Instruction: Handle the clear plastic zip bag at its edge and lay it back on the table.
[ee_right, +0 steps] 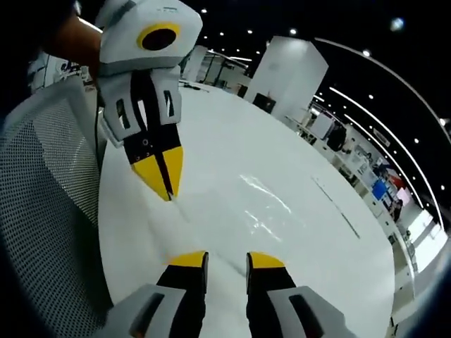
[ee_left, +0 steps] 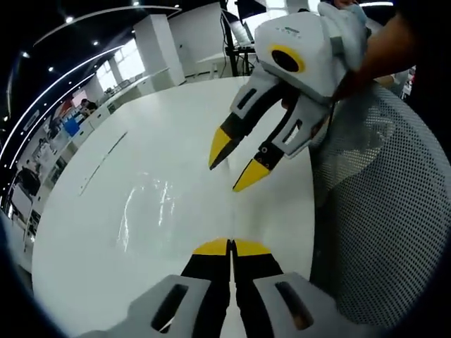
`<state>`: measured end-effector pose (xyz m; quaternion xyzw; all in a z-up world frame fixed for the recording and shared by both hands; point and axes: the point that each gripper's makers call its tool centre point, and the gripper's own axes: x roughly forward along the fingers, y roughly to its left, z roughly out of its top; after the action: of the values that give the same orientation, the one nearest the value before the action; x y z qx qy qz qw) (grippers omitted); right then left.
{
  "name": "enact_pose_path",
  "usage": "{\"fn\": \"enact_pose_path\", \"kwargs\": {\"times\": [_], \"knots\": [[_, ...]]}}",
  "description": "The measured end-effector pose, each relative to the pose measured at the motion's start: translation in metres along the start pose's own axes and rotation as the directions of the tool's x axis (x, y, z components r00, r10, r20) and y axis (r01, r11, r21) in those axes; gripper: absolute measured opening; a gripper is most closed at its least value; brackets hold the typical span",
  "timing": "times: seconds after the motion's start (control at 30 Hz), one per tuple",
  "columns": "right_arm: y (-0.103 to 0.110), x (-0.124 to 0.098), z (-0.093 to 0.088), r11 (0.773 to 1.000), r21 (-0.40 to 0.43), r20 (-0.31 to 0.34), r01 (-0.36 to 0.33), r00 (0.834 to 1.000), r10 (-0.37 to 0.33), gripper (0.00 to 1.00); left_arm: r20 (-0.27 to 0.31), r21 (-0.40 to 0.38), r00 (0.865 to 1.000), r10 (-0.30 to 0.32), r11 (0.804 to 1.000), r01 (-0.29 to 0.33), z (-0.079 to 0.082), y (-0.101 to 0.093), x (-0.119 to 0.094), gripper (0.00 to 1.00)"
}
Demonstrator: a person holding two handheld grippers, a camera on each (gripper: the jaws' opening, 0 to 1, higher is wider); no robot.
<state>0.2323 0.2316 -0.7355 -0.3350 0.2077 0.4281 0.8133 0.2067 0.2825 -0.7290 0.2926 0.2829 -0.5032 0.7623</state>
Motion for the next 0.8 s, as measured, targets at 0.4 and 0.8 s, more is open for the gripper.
{"fn": "enact_pose_path", "kwargs": {"times": [0.4,0.8], "knots": [[0.008,0.001,-0.001,0.996,-0.074,-0.003,-0.040,0.999,0.040,0.00,0.022,0.001,1.000,-0.006,1.000,0.006,0.004,-0.001,-0.001,0.00],[0.015,0.001,0.003,0.990,-0.120,0.011,-0.068,0.997,0.070,0.00,-0.010,0.122,1.000,-0.018,0.992,0.019,0.002,-0.001,0.007,0.10]]}}
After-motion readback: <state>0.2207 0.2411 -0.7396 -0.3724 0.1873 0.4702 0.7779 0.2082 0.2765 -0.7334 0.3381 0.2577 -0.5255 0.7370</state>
